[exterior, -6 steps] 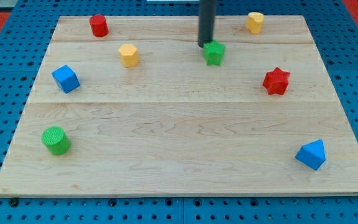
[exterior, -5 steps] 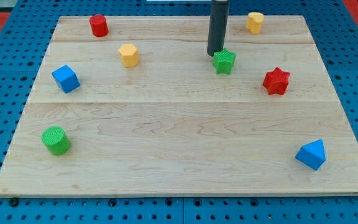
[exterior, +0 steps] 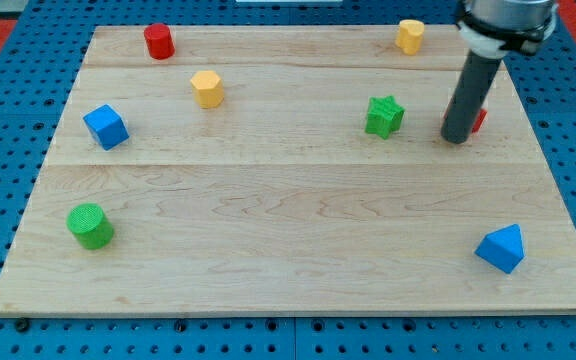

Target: Move the red star towards top center

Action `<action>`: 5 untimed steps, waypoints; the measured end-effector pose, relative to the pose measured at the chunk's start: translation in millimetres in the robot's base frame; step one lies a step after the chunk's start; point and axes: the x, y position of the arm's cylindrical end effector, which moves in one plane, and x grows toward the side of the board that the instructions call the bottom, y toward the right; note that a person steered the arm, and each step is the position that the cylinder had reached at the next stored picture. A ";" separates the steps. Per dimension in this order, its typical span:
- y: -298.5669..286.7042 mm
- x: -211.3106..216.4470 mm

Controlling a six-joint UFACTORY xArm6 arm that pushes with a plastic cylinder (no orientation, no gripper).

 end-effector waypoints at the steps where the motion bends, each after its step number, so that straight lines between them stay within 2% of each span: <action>1: 39.0 -2.6; 2: 63.8 -2.6; 3: 55.5 -21.7; 5: -34.1 -74.8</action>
